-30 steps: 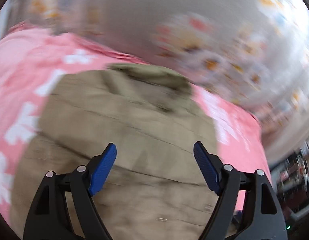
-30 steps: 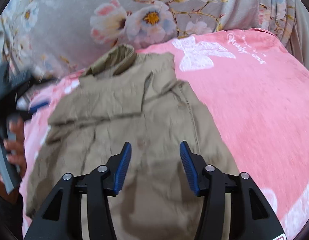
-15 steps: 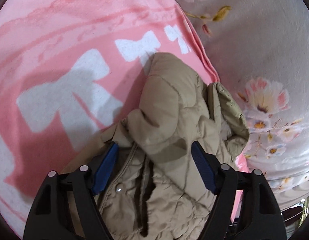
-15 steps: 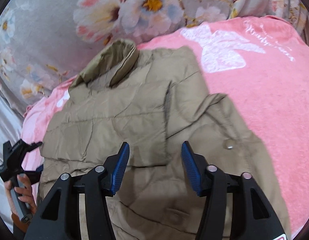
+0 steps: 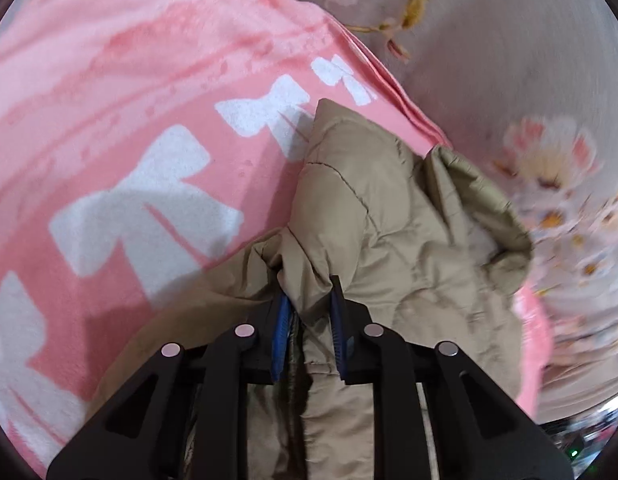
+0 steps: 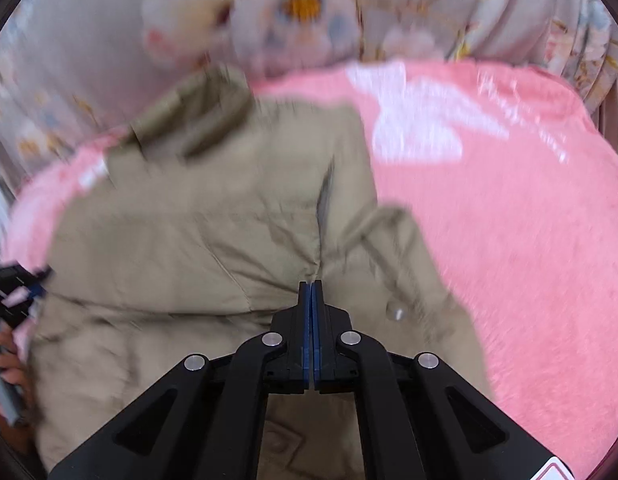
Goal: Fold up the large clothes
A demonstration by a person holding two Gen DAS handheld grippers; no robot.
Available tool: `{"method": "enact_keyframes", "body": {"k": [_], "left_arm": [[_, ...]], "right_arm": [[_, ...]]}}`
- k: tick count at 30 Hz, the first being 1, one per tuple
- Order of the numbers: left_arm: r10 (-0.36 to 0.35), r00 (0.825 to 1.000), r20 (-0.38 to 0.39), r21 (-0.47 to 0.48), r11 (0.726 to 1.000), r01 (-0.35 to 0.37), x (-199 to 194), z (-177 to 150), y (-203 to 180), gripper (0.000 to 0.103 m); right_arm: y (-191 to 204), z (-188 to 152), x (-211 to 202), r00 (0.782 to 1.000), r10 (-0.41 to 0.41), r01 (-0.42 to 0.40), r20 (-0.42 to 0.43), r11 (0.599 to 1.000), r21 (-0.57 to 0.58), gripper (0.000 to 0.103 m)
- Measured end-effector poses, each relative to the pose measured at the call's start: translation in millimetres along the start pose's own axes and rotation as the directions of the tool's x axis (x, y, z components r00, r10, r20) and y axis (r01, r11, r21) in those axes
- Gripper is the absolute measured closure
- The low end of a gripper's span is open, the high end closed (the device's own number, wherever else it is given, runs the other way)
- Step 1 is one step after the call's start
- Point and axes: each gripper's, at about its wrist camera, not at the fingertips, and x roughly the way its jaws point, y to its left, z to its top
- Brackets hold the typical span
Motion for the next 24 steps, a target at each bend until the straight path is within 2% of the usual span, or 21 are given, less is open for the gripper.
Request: {"method": "enact_keyframes", "body": {"k": [2, 8, 11, 12, 14, 16, 17, 20, 24], "left_arm": [[0.054, 0.998, 0.017, 0.068, 0.996, -0.055, 3, -5, -6, 0.085], [0.155, 0.986, 0.064, 0.180, 0.970, -0.165, 8, -15, -19, 0.083], [0.187, 0.977, 0.100, 0.232, 0.951, -0.205, -11, -18, -26, 0.081], [0.195, 0.974, 0.118, 0.255, 0.942, -0.219, -23, -19, -28, 0.076], [0.181, 0.973, 0.144, 0.295, 0.931, -0.216, -44, -19, -32, 0.074], [0.191, 0.962, 0.195, 0.339, 0.907, -0.249, -66, -16, -44, 0.074], [0.186, 0.960, 0.209, 0.351, 0.902, -0.251, -75, -13, -55, 0.074], [0.123, 0.975, 0.184, 0.377, 0.908, -0.186, -80, -5, -88, 0.067], [0.066, 0.993, 0.097, 0.412, 0.906, -0.101, -53, -9, -136, 0.067]], "right_arm": [[0, -6, 8, 1.000, -0.009, 0.009, -0.010, 1.000, -0.005, 0.103], [11, -11, 11, 0.998, -0.060, 0.059, -0.012, 0.994, -0.096, 0.102], [1, -10, -2, 0.999, -0.026, 0.024, -0.030, 0.996, -0.090, 0.101], [-4, -9, -9, 0.999, -0.025, 0.023, -0.028, 0.996, -0.081, 0.099], [-11, -11, -28, 1.000, -0.027, 0.027, -0.003, 0.998, -0.064, 0.094], [-14, -8, -46, 0.999, -0.018, 0.020, 0.036, 0.998, -0.060, 0.093], [-12, -3, -57, 0.998, -0.005, 0.009, 0.067, 0.998, -0.060, 0.093], [7, 14, -66, 0.993, 0.068, -0.062, 0.094, 0.996, -0.066, 0.093], [47, 32, -50, 0.984, 0.149, -0.139, 0.093, 0.984, -0.109, 0.093]]}}
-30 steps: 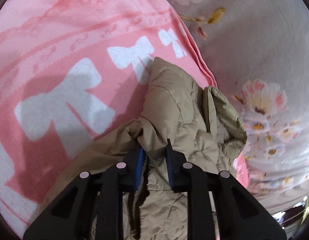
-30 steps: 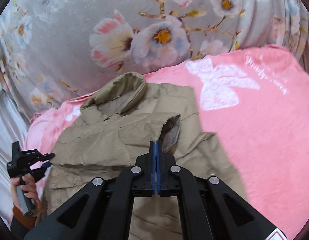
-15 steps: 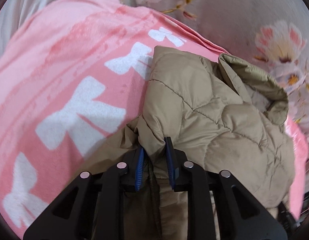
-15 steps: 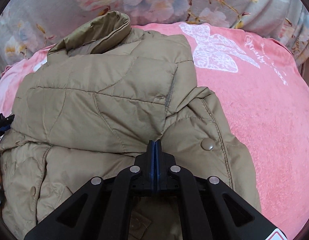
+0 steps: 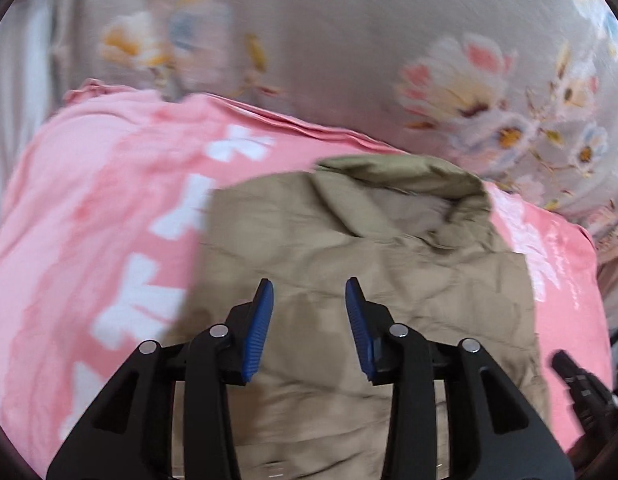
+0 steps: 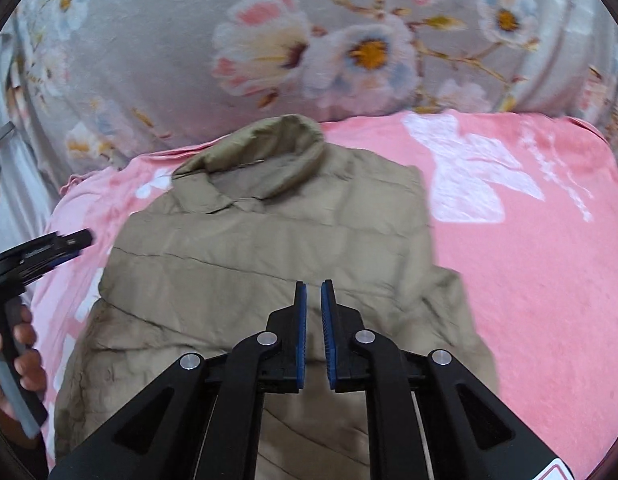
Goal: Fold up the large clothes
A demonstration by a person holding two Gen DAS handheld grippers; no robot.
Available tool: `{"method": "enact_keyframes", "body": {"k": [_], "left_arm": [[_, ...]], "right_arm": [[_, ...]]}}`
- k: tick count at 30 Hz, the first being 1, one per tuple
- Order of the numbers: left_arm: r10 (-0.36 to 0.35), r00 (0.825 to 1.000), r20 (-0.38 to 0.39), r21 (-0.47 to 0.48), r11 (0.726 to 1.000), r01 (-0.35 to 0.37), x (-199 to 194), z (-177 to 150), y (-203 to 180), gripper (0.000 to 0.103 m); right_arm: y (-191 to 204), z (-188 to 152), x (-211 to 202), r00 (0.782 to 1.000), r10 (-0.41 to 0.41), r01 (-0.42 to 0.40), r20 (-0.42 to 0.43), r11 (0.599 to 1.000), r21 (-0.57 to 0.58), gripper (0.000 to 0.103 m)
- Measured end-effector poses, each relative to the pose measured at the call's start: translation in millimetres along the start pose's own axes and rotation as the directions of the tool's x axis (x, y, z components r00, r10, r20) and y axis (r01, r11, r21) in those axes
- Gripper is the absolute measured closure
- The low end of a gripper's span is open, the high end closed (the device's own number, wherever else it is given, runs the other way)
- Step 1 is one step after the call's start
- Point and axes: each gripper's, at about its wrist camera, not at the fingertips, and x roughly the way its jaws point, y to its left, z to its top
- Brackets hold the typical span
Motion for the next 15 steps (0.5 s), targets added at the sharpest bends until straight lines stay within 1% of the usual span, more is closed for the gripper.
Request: {"method": "enact_keyframes", "body": {"k": [1, 4, 6, 7, 8, 10, 15], "left_arm": [[-0.013, 1.000, -0.026, 0.004, 1.000, 0.013, 12, -1, -9, 0.067], [0.000, 0.997, -0.074, 0.021, 1.000, 0.001, 40, -14, -24, 0.067], [0.017, 0.993, -0.118, 0.030, 0.999, -0.014, 61, -29, -28, 0.067], [0.025, 0.991, -0.128, 0.034, 0.999, -0.021, 66, -36, -28, 0.067], [0.037, 0.992, -0.121, 0.046, 0.998, -0.032, 70, -43, -28, 0.067], [0.073, 0.993, -0.090, 0.099, 0.993, -0.064, 72, -53, -31, 0.067], [0.098, 0.994, -0.043, 0.148, 0.985, -0.091, 76, -71, -31, 0.067]], "right_arm": [[6, 2, 8, 1.000, 0.006, -0.006, -0.003, 1.000, -0.007, 0.093], [17, 1, 35, 0.999, 0.017, -0.018, -0.031, 0.999, -0.030, 0.093], [18, -8, 56, 0.998, 0.002, -0.005, -0.069, 0.999, -0.045, 0.093], [17, -14, 65, 0.996, -0.004, 0.000, -0.090, 0.999, -0.044, 0.093], [17, -19, 71, 0.995, -0.003, -0.001, -0.102, 0.999, -0.039, 0.093], [14, -31, 77, 0.994, -0.004, -0.001, -0.105, 0.999, -0.046, 0.099], [9, -47, 79, 0.992, 0.003, -0.008, -0.125, 0.999, -0.037, 0.102]]}}
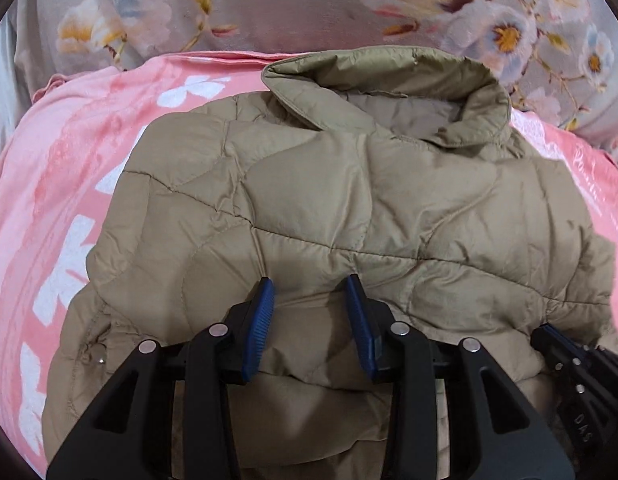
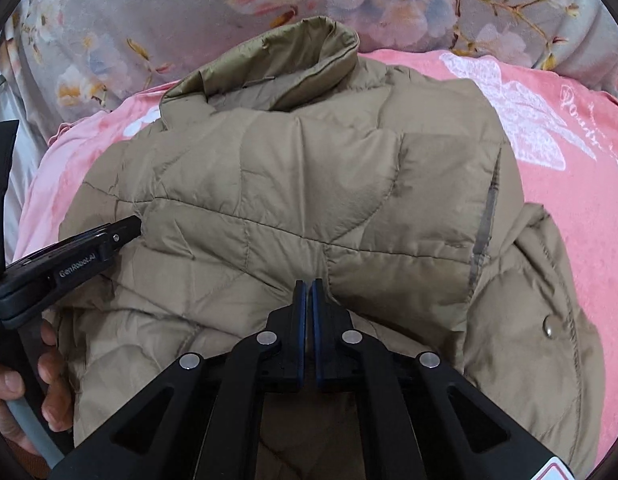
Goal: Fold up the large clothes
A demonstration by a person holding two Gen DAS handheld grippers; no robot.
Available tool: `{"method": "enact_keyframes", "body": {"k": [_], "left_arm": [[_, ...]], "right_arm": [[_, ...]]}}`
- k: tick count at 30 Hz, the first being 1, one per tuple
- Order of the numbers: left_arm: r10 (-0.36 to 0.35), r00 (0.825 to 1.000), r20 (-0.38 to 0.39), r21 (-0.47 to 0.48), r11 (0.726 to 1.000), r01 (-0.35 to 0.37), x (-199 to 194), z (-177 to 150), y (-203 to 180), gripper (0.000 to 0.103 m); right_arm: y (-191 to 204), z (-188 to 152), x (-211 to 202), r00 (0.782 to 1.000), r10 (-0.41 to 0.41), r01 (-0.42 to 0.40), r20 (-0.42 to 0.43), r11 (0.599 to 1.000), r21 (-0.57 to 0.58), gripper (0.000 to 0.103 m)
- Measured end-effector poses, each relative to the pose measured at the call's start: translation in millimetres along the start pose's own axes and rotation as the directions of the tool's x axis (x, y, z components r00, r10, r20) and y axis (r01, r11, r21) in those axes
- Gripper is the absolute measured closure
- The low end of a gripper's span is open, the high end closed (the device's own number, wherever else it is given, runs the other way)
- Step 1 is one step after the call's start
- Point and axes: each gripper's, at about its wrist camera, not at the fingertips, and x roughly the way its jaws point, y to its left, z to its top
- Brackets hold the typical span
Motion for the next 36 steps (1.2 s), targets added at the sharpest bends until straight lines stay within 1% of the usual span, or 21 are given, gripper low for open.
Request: {"method": "enact_keyframes", "body": {"k": [4, 10, 23, 27, 31, 34, 35, 36], "left_arm": [[-0.004, 1.000, 0.027, 0.000, 1.000, 0.004, 0, -8, 2, 0.067], [0.009, 0.999, 0.050, 0.010, 1.000, -0.010, 3, -10, -1, 0.067], [0.027, 0.998, 0.056, 0.024, 0.999, -0.028, 3, -11, -3, 0.067], [0.036, 0.998, 0.058, 0.030, 0.999, -0.038, 2, -11, -3, 0.067], [0.039, 0.998, 0.058, 0.053, 0.998, -0.042, -4, -14, -5, 0.066], [0.006, 0.998, 0.058, 0.099, 0.995, -0.012, -18, -20, -1, 0.062], [0.000, 0.998, 0.056, 0.118, 0.993, -0.007, -24, -21, 1, 0.054], [-0.003, 0.999, 0.052, 0.137, 0.991, -0.004, -33, -21, 6, 0.045]], "right_arm": [[-1, -5, 3, 1.000, -0.002, 0.002, 0.006, 1.000, 0.001, 0.102], [-11, -8, 5, 0.999, 0.036, -0.036, 0.015, 0.998, 0.047, 0.103], [-9, -9, 6, 0.999, 0.024, -0.025, 0.021, 0.999, 0.037, 0.103], [-7, -9, 5, 1.000, 0.009, -0.009, 0.019, 1.000, 0.026, 0.103], [-5, -11, -1, 1.000, 0.003, -0.003, -0.003, 1.000, 0.002, 0.103], [-8, -17, -14, 0.999, 0.028, -0.029, -0.026, 0.999, -0.023, 0.103], [-10, -20, -22, 0.999, 0.035, -0.037, -0.035, 0.999, -0.035, 0.103], [-13, -22, -28, 0.998, 0.038, -0.040, -0.043, 0.998, -0.047, 0.101]]}}
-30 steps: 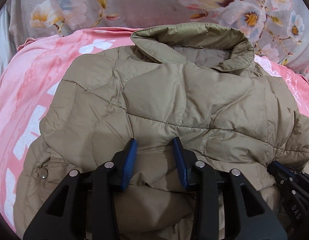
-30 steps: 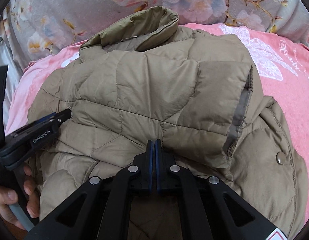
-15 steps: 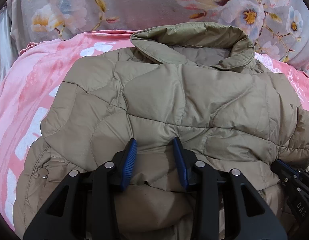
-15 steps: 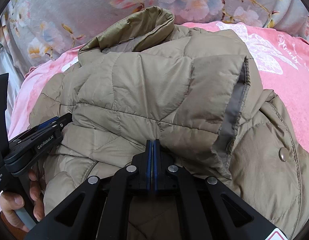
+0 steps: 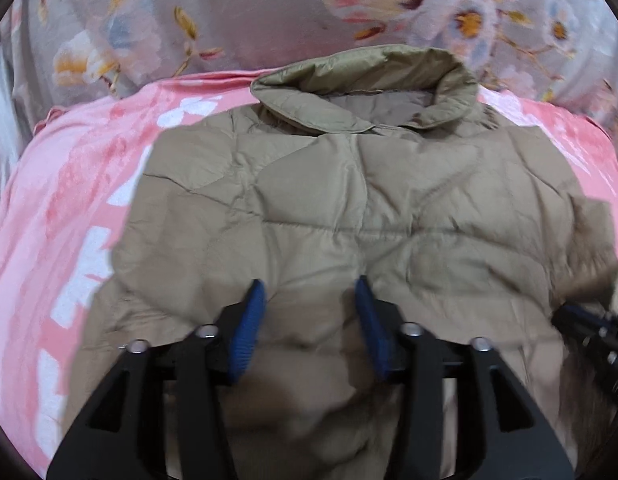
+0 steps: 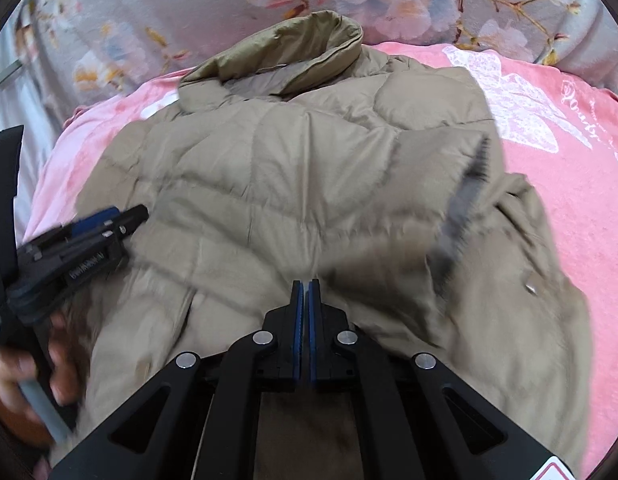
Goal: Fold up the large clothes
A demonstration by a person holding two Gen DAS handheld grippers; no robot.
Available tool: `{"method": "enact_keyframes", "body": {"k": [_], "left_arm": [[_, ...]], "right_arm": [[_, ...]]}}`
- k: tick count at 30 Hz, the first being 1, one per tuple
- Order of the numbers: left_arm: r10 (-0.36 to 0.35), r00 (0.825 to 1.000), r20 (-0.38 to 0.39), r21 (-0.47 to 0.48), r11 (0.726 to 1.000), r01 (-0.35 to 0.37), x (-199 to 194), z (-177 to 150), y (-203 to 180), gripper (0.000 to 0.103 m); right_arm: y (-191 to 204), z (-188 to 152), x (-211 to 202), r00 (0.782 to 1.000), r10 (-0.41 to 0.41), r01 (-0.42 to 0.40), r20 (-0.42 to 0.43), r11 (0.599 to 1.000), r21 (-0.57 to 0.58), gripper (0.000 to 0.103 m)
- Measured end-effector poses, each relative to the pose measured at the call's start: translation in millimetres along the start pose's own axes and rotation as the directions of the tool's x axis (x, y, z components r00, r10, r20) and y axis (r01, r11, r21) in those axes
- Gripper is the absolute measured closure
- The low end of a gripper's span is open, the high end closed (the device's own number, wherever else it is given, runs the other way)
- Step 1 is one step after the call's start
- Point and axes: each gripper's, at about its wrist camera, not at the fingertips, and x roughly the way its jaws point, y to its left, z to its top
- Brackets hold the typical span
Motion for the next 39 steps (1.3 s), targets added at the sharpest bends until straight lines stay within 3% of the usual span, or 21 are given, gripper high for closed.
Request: {"method": "enact_keyframes", "body": {"k": [2, 3, 5, 7, 10, 14, 18, 20, 21, 22, 23, 24, 29, 32, 39], "left_arm": [[-0.041, 0.999, -0.006, -0.011, 0.999, 0.041, -14, 4, 14, 0.037], [-0.099, 0.995, 0.007, -0.049, 0.994, 0.099, -24, 12, 27, 0.032], [-0.148, 0.988, 0.044, -0.136, 0.979, 0.153, -34, 35, 47, 0.024], [-0.176, 0.982, 0.070, -0.225, 0.956, 0.187, -33, 63, 60, 0.022], [-0.174, 0.982, 0.069, -0.308, 0.933, 0.187, -8, 106, 70, 0.022], [-0.224, 0.974, -0.046, -0.405, 0.895, 0.187, 59, 137, 71, 0.022], [-0.250, 0.962, -0.107, -0.461, 0.870, 0.175, 102, 139, 66, 0.026], [-0.233, 0.967, -0.100, -0.450, 0.878, 0.165, 109, 140, 61, 0.032], [-0.227, 0.970, -0.089, -0.437, 0.884, 0.166, 111, 141, 57, 0.045], [-0.226, 0.970, -0.093, -0.424, 0.890, 0.166, 113, 141, 54, 0.056], [-0.252, 0.963, -0.100, -0.413, 0.890, 0.191, 118, 142, 50, 0.081], [-0.272, 0.956, -0.108, -0.410, 0.889, 0.206, 121, 141, 47, 0.088], [-0.216, 0.971, -0.102, -0.346, 0.923, 0.169, 131, 129, 41, 0.094], [-0.224, 0.971, -0.085, -0.348, 0.920, 0.182, 135, 117, 42, 0.095], [-0.174, 0.984, -0.048, -0.296, 0.943, 0.152, 137, 108, 32, 0.094]], "right_arm": [[-4, -2, -14, 1.000, -0.008, 0.008, -0.021, 1.000, -0.025, 0.097], [-7, 1, -21, 1.000, -0.005, 0.005, -0.018, 1.000, -0.027, 0.093], [-8, 16, -34, 0.999, -0.024, 0.025, 0.032, 0.999, -0.024, 0.080], [-4, 45, -43, 0.992, -0.047, 0.050, 0.114, 0.999, -0.018, 0.060], [6, 91, -35, 0.983, -0.007, 0.007, 0.183, 1.000, 0.003, 0.050], [10, 138, 0, 0.979, 0.045, -0.061, 0.198, 0.995, 0.079, 0.048], [-9, 165, 45, 0.985, 0.079, -0.116, 0.154, 0.962, 0.249, 0.048], [-19, 169, 62, 0.988, 0.070, -0.112, 0.138, 0.941, 0.319, 0.051], [-23, 170, 69, 0.989, 0.067, -0.109, 0.134, 0.934, 0.341, 0.058], [-24, 173, 77, 0.990, 0.070, -0.110, 0.126, 0.932, 0.345, 0.072], [-23, 174, 82, 0.989, 0.080, -0.117, 0.121, 0.934, 0.338, 0.082], [-20, 175, 87, 0.989, 0.099, -0.130, 0.113, 0.939, 0.318, 0.095], [-8, 164, 100, 0.996, -0.018, 0.003, 0.088, 0.986, 0.166, 0.100], [-21, 152, 110, 0.998, 0.004, -0.015, 0.064, 0.984, 0.177, 0.102], [-23, 142, 121, 0.998, -0.006, -0.006, 0.060, 0.983, 0.183, 0.103]]}}
